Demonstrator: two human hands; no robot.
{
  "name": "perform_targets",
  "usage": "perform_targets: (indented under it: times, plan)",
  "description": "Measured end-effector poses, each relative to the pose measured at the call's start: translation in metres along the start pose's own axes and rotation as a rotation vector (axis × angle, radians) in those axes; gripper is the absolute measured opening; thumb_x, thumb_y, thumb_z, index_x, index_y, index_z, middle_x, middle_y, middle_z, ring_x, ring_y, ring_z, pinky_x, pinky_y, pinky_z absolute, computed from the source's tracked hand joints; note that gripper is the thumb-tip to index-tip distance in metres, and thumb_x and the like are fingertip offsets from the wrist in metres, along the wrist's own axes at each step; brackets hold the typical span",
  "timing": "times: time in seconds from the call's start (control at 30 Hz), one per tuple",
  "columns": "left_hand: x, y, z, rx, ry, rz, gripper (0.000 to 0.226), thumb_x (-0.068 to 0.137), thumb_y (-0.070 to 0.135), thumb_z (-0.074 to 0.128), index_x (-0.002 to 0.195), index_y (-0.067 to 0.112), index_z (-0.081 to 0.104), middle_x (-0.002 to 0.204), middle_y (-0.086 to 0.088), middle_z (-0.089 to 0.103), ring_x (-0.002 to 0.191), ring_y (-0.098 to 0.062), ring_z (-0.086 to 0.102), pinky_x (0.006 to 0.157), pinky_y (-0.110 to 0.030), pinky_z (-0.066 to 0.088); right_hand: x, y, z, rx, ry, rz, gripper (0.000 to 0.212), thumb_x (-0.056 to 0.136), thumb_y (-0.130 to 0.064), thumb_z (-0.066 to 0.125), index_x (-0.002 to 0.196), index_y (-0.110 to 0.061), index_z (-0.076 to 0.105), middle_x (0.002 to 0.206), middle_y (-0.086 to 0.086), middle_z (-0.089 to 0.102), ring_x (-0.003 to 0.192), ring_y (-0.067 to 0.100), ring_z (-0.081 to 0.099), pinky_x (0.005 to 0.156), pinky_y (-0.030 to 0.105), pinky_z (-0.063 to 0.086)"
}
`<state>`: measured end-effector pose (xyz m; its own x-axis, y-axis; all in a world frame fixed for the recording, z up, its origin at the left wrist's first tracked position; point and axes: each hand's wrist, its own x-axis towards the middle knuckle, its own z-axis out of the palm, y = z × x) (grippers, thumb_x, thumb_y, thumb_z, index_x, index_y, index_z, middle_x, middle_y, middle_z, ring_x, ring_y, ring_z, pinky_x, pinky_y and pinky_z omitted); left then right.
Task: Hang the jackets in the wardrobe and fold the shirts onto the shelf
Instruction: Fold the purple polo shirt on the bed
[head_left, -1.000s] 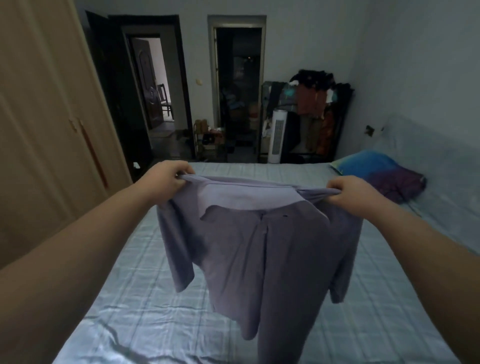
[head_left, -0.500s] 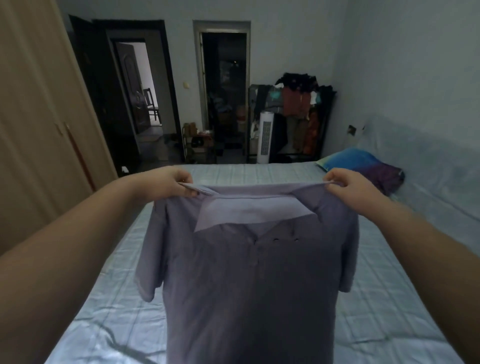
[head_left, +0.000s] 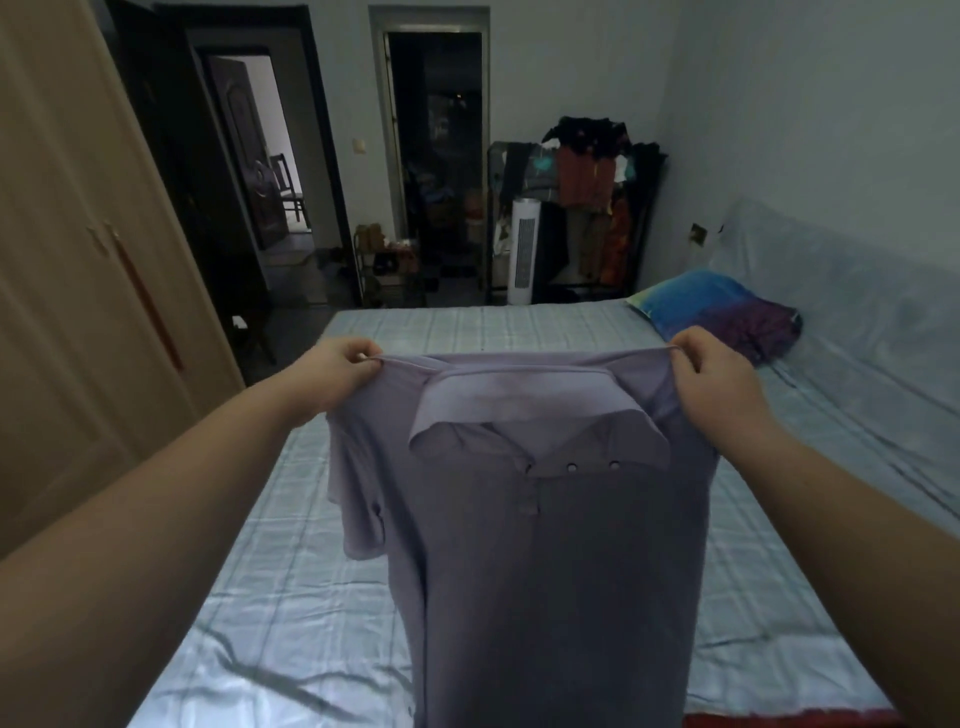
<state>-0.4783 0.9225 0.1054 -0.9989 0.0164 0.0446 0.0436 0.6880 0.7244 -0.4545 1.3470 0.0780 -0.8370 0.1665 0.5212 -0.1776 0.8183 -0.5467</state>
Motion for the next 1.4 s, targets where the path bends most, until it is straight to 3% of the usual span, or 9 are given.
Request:
perform_targets:
  times: [0.1,0.17,0.27,0.4,0.57,0.83,0.97,1.17,1.4]
  plan:
    - [0.008,-0.006,0.017,-0.013,0.108,0.046,0.014,0.097,0.017,0.054,0.094,0.015,0.068,0.096,-0.007,0.067,0.097,-0.028,0.061,0.086,-0.041,0.048,0.000,0.002,-0.002,-0.321,0.105,-0.187,0.014,0.096,-0.025,0.047,0.087,-0.020,0.056,0.085,0.006,0.063,0.080,0.031,0.056,0.065,0.039,0.041]
    - [0.013,-0.011,0.028,-0.030,0.119,0.075,0.012,0.095,0.012,0.056,0.092,0.011,0.068,0.096,-0.010,0.067,0.095,-0.028,0.060,0.086,-0.042,0.047,0.006,0.012,0.000,-0.391,0.155,-0.216,0.017,0.093,-0.026,0.046,0.085,-0.017,0.057,0.084,0.010,0.063,0.078,0.036,0.056,0.065,0.041,0.040]
    - [0.024,-0.015,0.050,-0.042,0.119,0.122,0.010,0.093,0.006,0.056,0.088,0.007,0.065,0.089,-0.010,0.064,0.084,-0.024,0.056,0.071,-0.033,0.042,0.016,0.033,0.013,-0.390,0.157,-0.172,0.019,0.092,-0.027,0.043,0.085,-0.016,0.055,0.085,0.014,0.063,0.078,0.038,0.054,0.065,0.043,0.039]
    - [0.065,-0.022,0.087,-0.029,0.163,0.085,0.008,0.092,0.008,0.057,0.087,0.011,0.064,0.084,-0.003,0.060,0.078,-0.016,0.052,0.064,-0.023,0.038,0.038,0.075,0.048,-0.309,0.035,-0.048,0.017,0.096,-0.025,0.044,0.085,-0.015,0.053,0.089,0.020,0.062,0.082,0.040,0.055,0.066,0.045,0.042]
    - [0.138,-0.036,0.148,0.021,0.126,0.048,0.007,0.091,0.007,0.058,0.090,0.010,0.064,0.087,-0.006,0.062,0.081,-0.018,0.054,0.061,-0.026,0.038,0.080,0.144,0.108,-0.226,-0.097,0.128,0.021,0.097,-0.022,0.045,0.086,-0.009,0.057,0.096,0.027,0.063,0.087,0.043,0.059,0.070,0.046,0.044]
    - [0.261,-0.085,0.262,-0.070,0.074,-0.229,0.018,0.085,-0.001,0.061,0.080,0.016,0.062,0.077,-0.002,0.060,0.078,-0.018,0.055,0.067,-0.027,0.042,0.162,0.269,0.240,-0.136,-0.326,0.302,0.023,0.098,-0.016,0.045,0.103,-0.004,0.064,0.110,0.027,0.064,0.100,0.042,0.059,0.080,0.041,0.043]
    - [0.316,-0.121,0.321,-0.057,0.031,-0.337,0.013,0.086,-0.001,0.060,0.085,0.011,0.064,0.077,-0.002,0.060,0.078,-0.018,0.054,0.064,-0.025,0.041,0.181,0.328,0.314,-0.136,-0.447,0.340,0.022,0.099,-0.017,0.044,0.099,-0.006,0.063,0.107,0.025,0.065,0.098,0.040,0.059,0.080,0.040,0.043]
    - [0.405,-0.214,0.423,-0.003,-0.038,-0.414,0.011,0.087,0.002,0.057,0.088,0.010,0.065,0.079,-0.003,0.060,0.072,-0.017,0.053,0.057,-0.021,0.041,0.187,0.424,0.450,-0.198,-0.551,0.319,0.023,0.099,-0.018,0.041,0.096,-0.004,0.059,0.100,0.026,0.064,0.091,0.042,0.059,0.076,0.042,0.043]
    - [0.464,-0.331,0.532,0.152,-0.102,-0.425,0.006,0.090,0.015,0.053,0.088,0.019,0.057,0.083,-0.002,0.059,0.084,-0.028,0.057,0.072,-0.032,0.045,0.169,0.518,0.578,-0.307,-0.556,0.208,0.031,0.094,-0.027,0.036,0.091,-0.007,0.059,0.094,0.025,0.063,0.088,0.044,0.058,0.074,0.045,0.044]
